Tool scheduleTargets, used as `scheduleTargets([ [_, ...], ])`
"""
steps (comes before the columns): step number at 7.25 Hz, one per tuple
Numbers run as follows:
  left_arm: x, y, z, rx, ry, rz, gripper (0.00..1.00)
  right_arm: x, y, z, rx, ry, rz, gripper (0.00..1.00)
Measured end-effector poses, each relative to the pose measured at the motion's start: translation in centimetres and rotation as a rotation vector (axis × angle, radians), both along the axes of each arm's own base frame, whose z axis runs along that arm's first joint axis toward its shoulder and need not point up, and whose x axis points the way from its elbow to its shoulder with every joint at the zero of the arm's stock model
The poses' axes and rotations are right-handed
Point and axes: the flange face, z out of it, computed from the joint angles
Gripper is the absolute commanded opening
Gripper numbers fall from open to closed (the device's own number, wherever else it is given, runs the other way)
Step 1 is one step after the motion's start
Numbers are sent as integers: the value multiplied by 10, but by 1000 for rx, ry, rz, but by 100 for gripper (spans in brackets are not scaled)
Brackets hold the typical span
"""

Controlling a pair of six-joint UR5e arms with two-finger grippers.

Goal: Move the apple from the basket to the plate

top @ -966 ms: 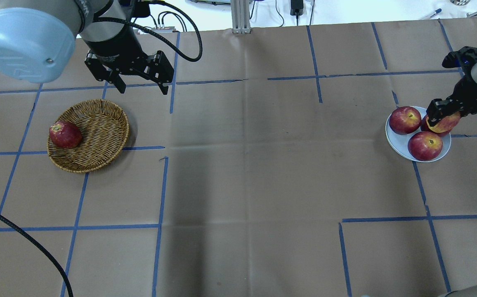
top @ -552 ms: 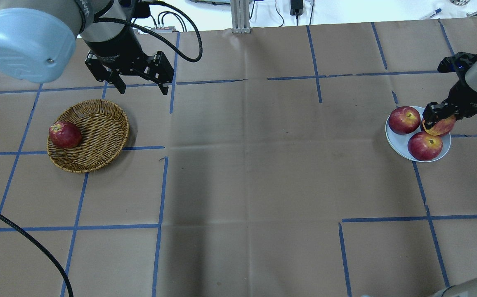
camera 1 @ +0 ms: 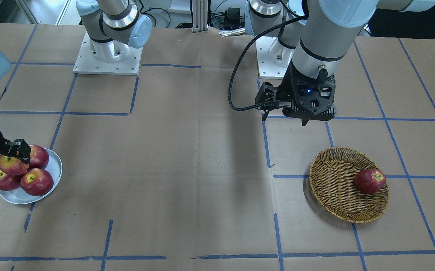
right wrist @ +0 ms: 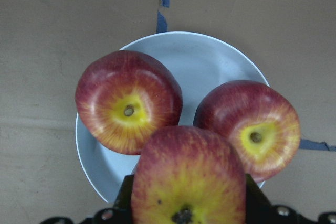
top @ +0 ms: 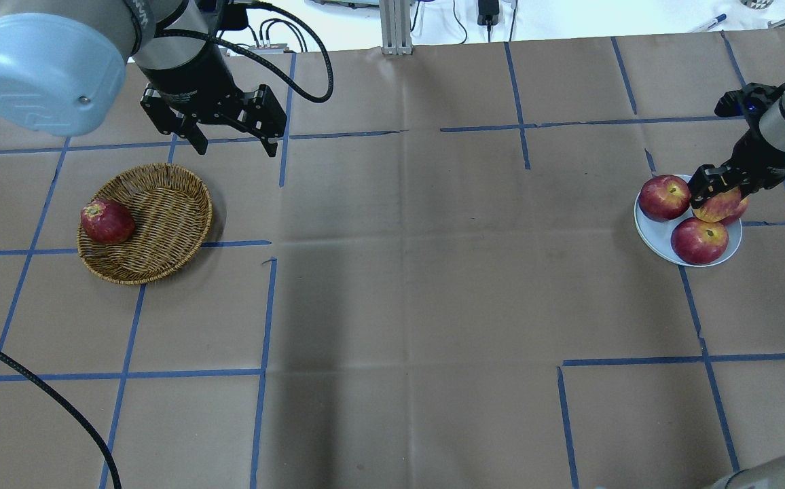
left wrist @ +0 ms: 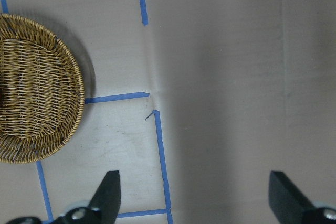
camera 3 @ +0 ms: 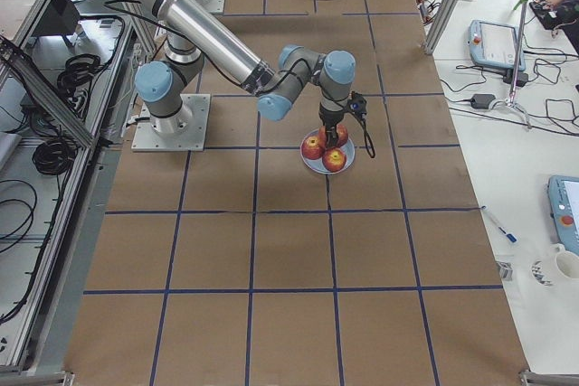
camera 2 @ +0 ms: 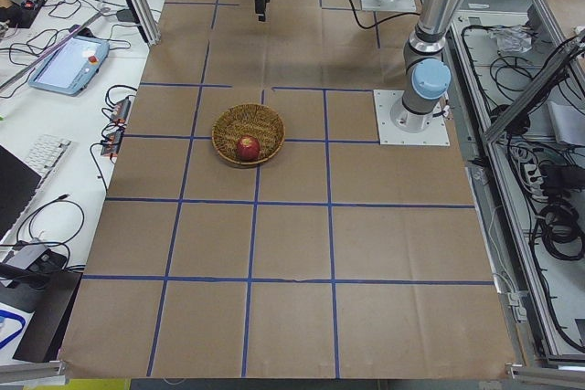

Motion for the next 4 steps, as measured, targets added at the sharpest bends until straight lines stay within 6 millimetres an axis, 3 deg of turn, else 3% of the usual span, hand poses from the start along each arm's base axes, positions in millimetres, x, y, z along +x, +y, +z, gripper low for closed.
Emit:
scheduleTargets([
  [2, 0, 0, -1, 2, 0, 0, 98, 1, -1, 10, -18, 4, 0, 100],
  [4, 1, 1, -3, 6, 0, 1, 98, 15, -7, 50, -54, 22, 22, 100],
])
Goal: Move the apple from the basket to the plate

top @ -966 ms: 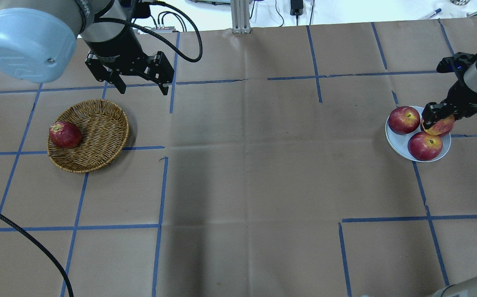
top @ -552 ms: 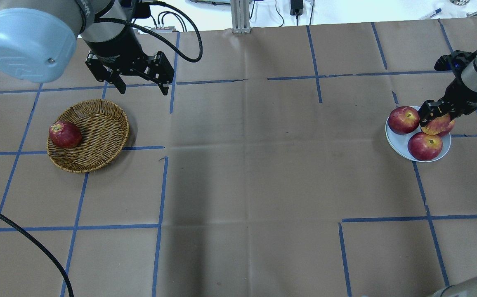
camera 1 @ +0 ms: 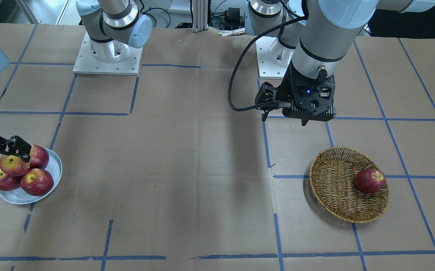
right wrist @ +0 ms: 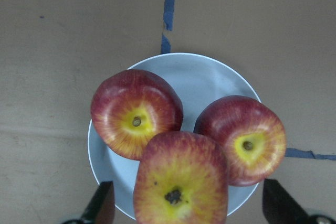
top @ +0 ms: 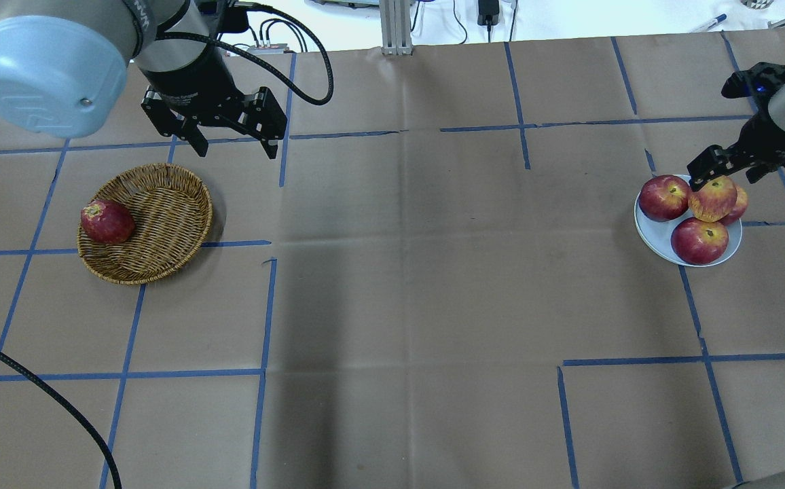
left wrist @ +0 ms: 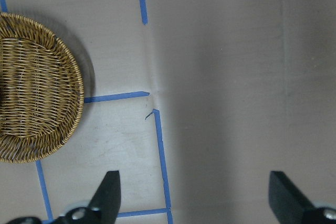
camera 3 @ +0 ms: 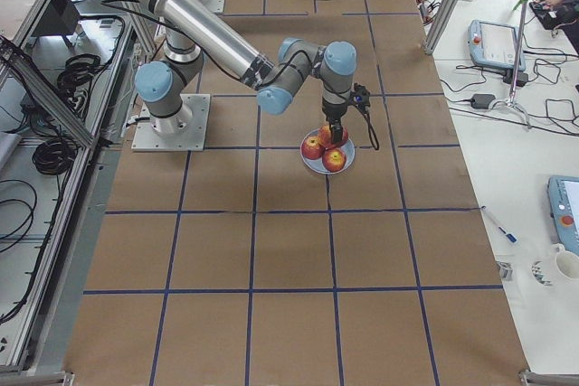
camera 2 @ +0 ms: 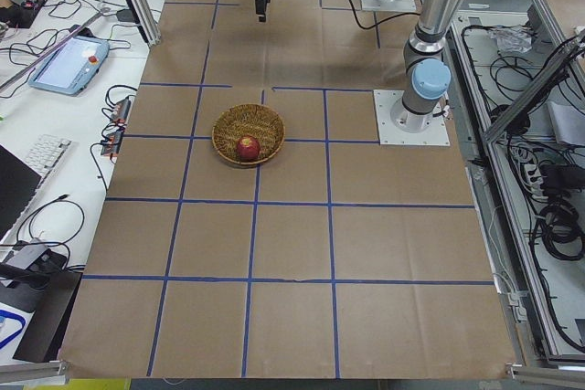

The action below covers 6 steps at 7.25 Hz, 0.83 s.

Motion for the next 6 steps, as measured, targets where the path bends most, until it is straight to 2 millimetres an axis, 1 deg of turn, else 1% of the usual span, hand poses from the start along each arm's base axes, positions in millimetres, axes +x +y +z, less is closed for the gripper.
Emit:
scheduleTargets([
  [1, 0, 0, 0, 1, 0, 1, 98, 20, -2, 34, 2, -1, 14, 100],
  [2, 0, 0, -1, 1, 0, 1, 98, 46, 1, 66, 15, -9, 4, 100],
  [3, 0, 0, -1, 1, 0, 1, 98, 80, 8, 92, 23, -14, -33, 100],
  [4, 0, 0, -1, 1, 0, 1, 98, 120, 19, 112, 25, -16, -72, 100],
  [5, 0, 0, -1, 1, 0, 1, 98, 162, 32, 127, 30, -19, -93, 100],
  [6, 0, 0, -1, 1, 0, 2, 98, 198, 45, 136, 38, -23, -93, 100],
])
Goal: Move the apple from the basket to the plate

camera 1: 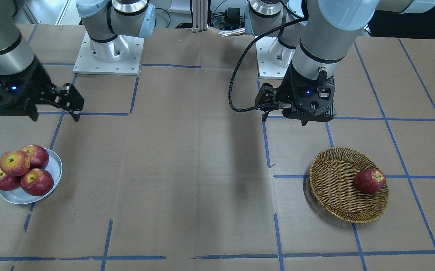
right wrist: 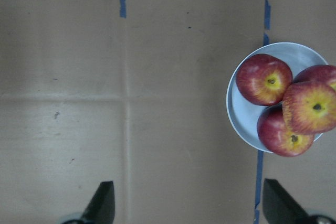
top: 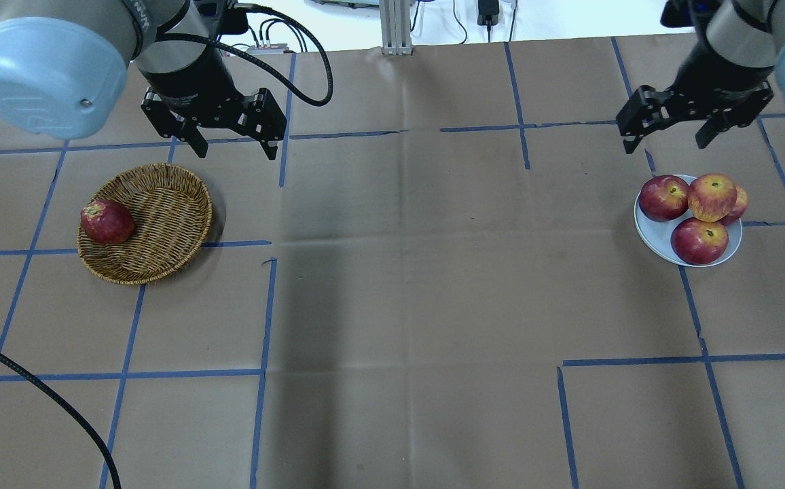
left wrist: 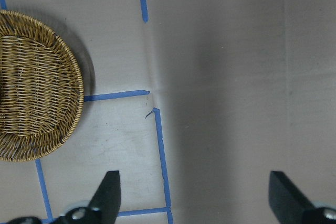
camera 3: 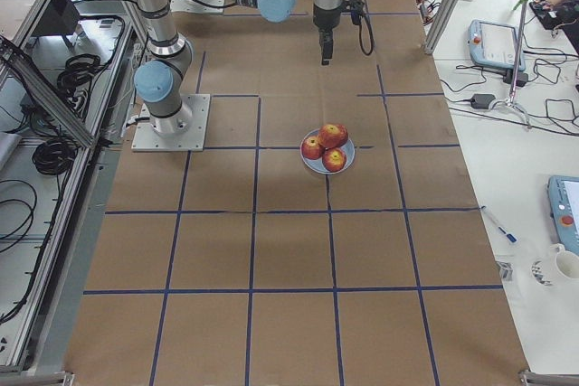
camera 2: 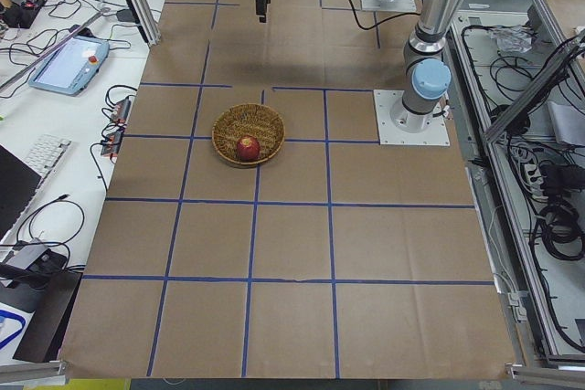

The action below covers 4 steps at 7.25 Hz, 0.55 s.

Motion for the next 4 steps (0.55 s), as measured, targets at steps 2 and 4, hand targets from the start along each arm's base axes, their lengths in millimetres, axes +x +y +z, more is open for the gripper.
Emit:
scheduleTargets([
  [2, 0, 0, 0, 0, 0, -1, 98, 37, 21, 11, 22, -10, 17, 100],
  [4, 0, 0, 0, -1, 0, -1, 98, 45, 35, 22, 21, -17, 24, 100],
])
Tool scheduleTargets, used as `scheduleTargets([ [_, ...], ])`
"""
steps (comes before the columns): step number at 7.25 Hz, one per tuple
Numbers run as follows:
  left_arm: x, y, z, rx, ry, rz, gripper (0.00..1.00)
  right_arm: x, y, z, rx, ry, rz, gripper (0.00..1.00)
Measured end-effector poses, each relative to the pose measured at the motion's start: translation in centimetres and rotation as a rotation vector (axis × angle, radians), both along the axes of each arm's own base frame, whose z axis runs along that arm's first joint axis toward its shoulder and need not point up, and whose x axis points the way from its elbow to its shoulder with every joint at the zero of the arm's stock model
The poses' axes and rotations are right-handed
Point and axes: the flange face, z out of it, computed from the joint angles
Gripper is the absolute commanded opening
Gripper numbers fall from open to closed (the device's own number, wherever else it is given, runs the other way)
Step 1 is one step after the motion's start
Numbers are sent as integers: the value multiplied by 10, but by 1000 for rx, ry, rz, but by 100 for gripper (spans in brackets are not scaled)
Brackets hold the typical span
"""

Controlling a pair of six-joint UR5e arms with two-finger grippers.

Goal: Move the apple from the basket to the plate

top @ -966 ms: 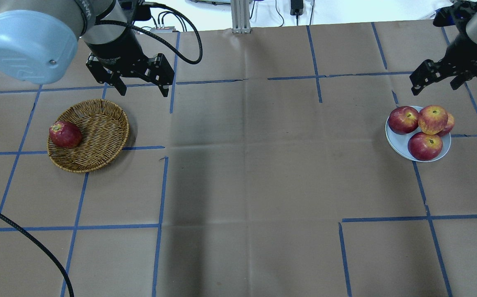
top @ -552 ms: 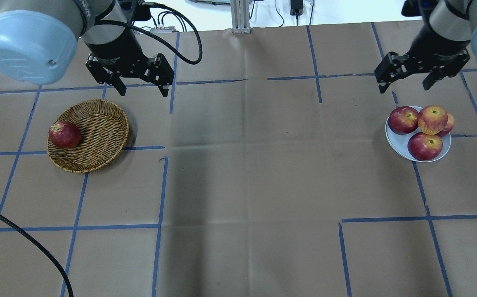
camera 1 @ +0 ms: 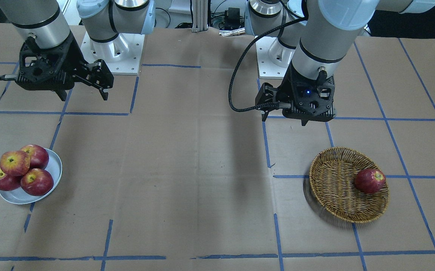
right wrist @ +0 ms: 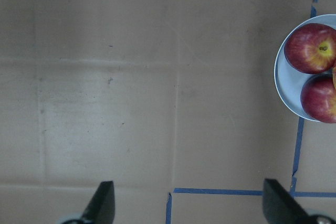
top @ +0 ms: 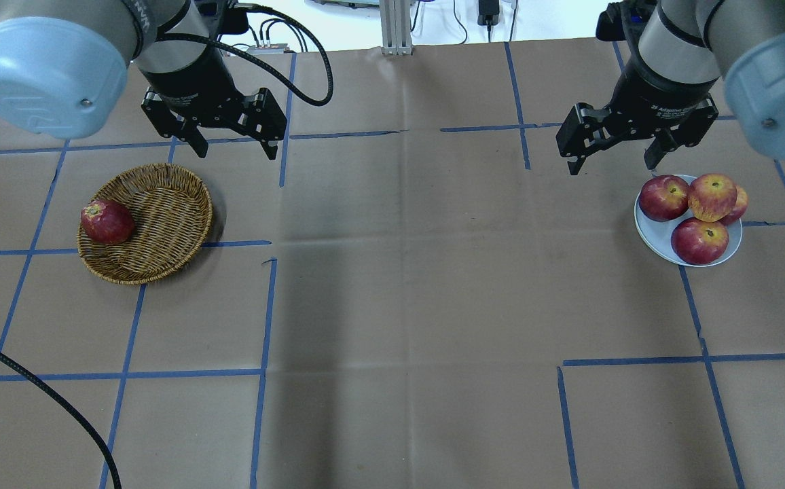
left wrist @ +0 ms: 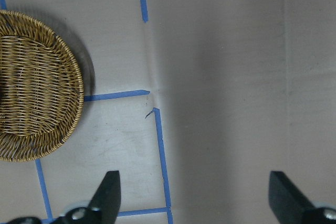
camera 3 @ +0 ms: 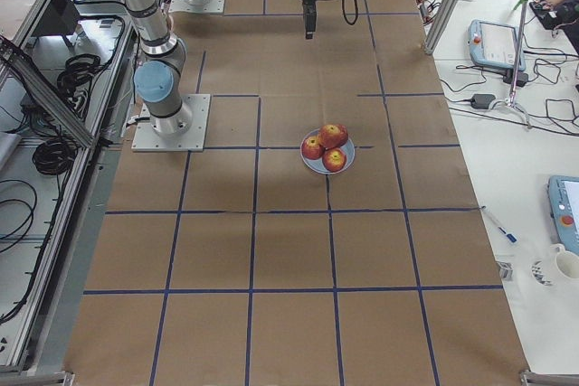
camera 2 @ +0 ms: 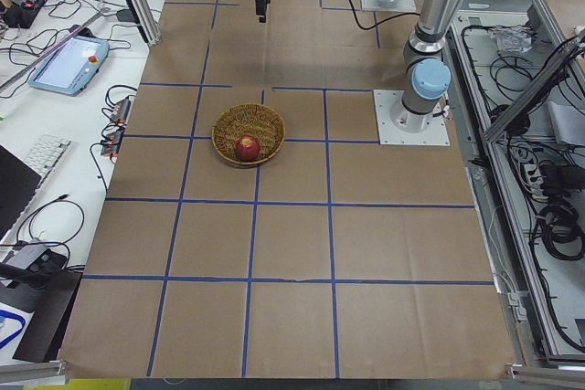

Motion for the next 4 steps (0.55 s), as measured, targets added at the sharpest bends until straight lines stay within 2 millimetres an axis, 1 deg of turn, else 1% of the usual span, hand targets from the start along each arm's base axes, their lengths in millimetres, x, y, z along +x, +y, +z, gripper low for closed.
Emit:
scheduleTargets([
  [4, 8, -2, 1, -1, 1, 12, 98, 2, 4, 2, 7, 1, 4, 100],
])
